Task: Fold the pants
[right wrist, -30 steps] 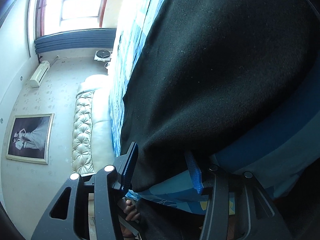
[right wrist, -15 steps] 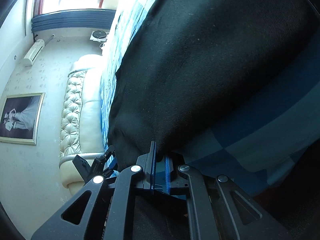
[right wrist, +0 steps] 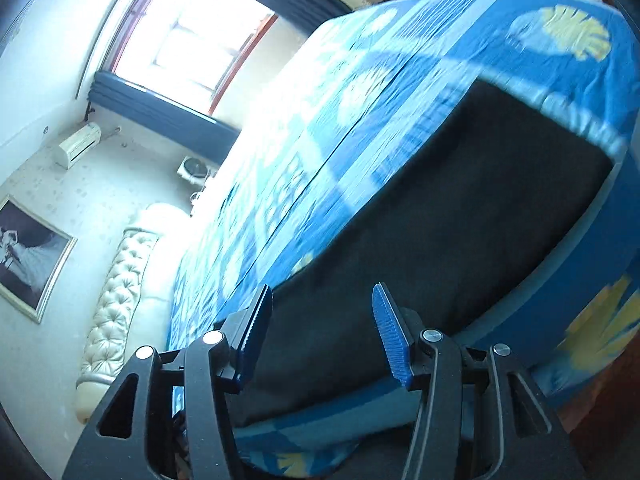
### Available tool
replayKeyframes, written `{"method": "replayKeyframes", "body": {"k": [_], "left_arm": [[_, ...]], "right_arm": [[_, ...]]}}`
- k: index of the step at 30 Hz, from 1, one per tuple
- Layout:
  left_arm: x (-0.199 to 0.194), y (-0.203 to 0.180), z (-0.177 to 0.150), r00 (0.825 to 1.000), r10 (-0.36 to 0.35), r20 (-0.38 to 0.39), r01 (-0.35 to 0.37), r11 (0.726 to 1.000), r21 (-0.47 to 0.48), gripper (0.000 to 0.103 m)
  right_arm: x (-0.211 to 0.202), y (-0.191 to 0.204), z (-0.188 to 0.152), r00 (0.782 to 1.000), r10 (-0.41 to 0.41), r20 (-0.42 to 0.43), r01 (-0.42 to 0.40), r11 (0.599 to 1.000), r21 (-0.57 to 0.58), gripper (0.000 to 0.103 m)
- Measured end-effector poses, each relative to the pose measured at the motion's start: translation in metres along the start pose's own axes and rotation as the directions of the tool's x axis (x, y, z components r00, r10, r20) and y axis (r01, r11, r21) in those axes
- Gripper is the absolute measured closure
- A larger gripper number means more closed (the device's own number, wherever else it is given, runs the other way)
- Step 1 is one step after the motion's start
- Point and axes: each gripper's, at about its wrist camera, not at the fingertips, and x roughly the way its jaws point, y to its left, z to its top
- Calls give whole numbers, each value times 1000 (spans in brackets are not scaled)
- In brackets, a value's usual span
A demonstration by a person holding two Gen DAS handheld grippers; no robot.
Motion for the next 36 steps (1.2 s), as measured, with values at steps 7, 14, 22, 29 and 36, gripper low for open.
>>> {"method": "replayKeyframes", "body": {"k": [7, 14, 22, 29, 36], "left_arm": [[0, -3, -2, 1000, 16, 9, -16, 1000, -3, 7], [0, -4, -4, 999, 27, 21, -27, 1000, -1, 7], [4, -8, -3, 999, 44, 20, -45, 999, 2, 3], [2, -5, -1, 1000, 22, 6, -22, 1000, 0, 3], [1, -7, 1, 999, 33, -3, -33, 999, -8, 3]], "right_arm": [[-1, -95, 57, 976, -216, 0, 216, 976, 41, 49], [25, -100, 49, 988, -144, -62, 146, 989, 24, 40], [53, -59, 31, 969, -178, -173, 159, 980, -116, 80], [34, -28, 29, 997, -69, -35, 68, 997, -22, 84], [18, 74, 18, 990, 141, 0, -140, 983, -122, 84]]}}
